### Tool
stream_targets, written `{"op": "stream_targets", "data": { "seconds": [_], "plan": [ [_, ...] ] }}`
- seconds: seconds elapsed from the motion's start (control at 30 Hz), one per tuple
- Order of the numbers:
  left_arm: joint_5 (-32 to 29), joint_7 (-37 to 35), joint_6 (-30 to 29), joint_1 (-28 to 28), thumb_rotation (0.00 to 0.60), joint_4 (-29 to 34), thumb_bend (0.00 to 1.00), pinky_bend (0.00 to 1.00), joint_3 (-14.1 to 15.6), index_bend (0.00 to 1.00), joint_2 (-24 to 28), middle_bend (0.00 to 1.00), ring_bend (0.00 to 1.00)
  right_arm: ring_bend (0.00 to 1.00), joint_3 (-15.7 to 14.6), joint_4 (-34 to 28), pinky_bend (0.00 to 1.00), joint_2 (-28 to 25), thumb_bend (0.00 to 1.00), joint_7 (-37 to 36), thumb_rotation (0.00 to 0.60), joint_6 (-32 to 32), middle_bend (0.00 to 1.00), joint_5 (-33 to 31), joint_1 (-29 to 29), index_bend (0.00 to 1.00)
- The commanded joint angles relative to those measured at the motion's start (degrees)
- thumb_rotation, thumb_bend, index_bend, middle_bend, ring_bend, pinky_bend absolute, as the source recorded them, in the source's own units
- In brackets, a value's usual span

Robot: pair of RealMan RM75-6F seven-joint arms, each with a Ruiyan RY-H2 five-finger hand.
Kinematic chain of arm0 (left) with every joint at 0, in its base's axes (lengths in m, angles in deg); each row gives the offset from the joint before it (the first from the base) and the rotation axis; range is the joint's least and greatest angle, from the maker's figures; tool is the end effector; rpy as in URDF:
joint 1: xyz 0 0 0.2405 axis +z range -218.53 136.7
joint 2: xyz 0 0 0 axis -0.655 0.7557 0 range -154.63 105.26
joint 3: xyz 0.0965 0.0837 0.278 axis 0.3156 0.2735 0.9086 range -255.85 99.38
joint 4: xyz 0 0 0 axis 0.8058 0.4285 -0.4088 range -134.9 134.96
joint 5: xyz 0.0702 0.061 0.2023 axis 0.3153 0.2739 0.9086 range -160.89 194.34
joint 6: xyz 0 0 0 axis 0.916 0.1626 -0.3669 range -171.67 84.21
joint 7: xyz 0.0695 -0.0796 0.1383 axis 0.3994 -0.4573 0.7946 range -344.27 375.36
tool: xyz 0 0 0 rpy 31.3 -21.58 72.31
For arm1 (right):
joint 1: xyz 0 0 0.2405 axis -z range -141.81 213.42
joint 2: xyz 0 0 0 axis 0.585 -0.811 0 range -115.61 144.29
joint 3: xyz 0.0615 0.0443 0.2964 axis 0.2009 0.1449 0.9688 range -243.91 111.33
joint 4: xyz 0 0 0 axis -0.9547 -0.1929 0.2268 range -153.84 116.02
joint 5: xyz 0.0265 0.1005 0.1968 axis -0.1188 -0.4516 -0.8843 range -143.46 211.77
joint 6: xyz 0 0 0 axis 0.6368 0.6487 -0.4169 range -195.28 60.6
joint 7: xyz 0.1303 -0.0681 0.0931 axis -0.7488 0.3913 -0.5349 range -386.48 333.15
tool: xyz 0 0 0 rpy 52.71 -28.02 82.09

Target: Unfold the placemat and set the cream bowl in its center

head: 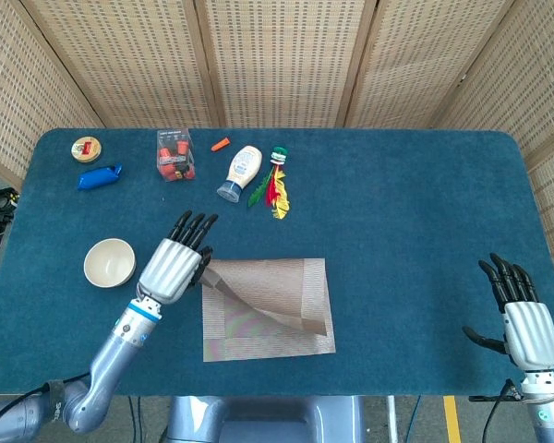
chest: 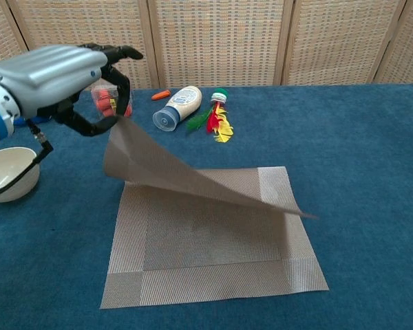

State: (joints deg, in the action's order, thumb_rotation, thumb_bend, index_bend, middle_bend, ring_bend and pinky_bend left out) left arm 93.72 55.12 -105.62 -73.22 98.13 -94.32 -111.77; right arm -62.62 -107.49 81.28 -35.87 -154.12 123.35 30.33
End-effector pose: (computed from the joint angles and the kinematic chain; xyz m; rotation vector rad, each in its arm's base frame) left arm -0.1395 0.3588 0.0029 -1.8363 -0.5803 -1.0088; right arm -0.3557 -0.2233 0.1606 1.3642 -0.9541 1.0805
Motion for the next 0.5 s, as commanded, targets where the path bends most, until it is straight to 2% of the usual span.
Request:
{"op": "stream_targets", "data": {
  "seconds": [0.03,0.2,0.5],
  "plan": [
    [-5.2,1.0,1.9,-3.6,0.6,-2.2,0.5,0.0,-4.0,0.59,1.1,0.0,0.0,0.0,0.2,0.5,0.0,0.4,0.09,0.6,0.6,0.7,0.0,-0.6,-0.3,0.08],
    [-10.2,1.4,3.5,-6.9,0.6,-7.0,0.5,0.0,-5.9,0.59,0.9,0.0,0.0,0.0,0.4,1.0,0.0,1.1,0.09,1.8,0.6,1.7,0.0,-1.4,-0.7,0.08],
    [-13.3,-0.2,4.1,-9.9,0.6,-16.2,0.49,0.0,-5.6,0.54,0.2,0.0,0.0,0.0,0.2,1.4,0.0,1.8,0.09,3.3,0.6,1.9,0.0,-1.2,-0.9,0.08]
  ]
}}
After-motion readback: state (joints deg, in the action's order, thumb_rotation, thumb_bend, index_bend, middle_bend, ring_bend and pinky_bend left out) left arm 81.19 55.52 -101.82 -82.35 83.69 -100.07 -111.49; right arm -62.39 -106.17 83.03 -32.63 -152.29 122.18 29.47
